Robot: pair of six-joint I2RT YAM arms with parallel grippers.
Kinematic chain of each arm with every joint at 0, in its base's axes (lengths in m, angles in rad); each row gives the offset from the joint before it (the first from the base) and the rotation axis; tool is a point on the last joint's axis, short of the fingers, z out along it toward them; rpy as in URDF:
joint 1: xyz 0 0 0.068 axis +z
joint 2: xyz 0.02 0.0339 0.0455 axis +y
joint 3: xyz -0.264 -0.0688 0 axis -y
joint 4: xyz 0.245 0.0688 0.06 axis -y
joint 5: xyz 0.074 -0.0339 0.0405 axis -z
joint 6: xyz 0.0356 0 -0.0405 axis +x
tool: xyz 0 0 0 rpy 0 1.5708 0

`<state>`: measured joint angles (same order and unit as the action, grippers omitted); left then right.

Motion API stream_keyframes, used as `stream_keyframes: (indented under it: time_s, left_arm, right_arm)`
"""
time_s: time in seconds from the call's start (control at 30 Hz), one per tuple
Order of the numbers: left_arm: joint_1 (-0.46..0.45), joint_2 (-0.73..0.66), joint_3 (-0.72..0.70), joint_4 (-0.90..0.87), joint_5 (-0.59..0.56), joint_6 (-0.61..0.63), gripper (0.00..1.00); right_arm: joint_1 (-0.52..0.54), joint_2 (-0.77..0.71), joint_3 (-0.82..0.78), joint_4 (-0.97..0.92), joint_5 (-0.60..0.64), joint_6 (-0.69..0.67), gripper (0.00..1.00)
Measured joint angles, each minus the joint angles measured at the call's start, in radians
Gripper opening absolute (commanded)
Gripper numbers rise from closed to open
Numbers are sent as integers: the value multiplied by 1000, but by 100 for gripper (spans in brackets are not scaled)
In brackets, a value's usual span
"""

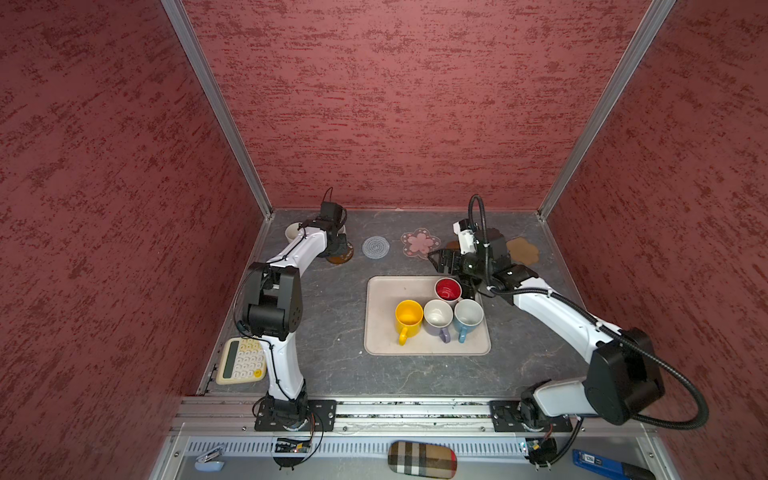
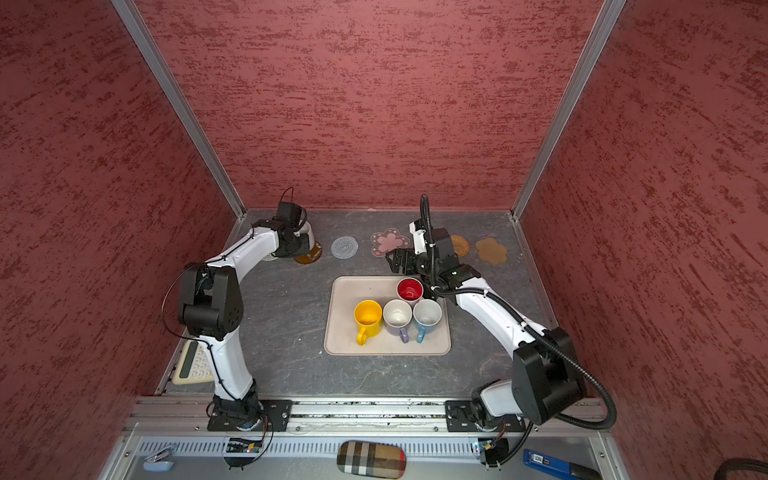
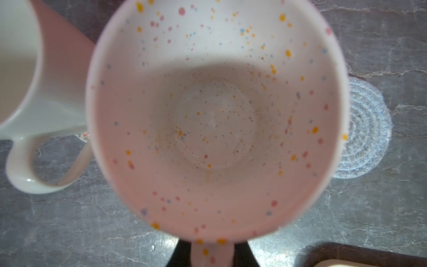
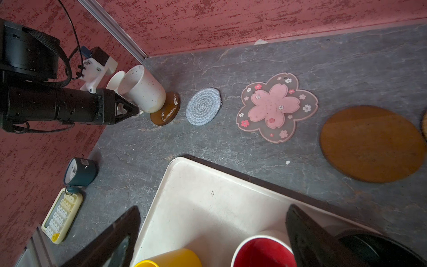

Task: Place cups on coasters
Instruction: Place the cup on the coaster.

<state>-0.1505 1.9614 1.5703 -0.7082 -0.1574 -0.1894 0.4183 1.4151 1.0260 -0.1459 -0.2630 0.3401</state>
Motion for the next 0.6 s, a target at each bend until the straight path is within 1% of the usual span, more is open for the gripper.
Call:
stream_keyframes:
  time_s: [0.17, 0.6]
  left_arm:
    - [0, 33, 13, 14, 9, 3, 0]
    - [-1, 34, 14, 22, 25, 3, 0]
  right_arm:
    - [0, 12, 14, 0, 0, 0, 99]
    - [0, 30, 15, 0, -3, 0, 99]
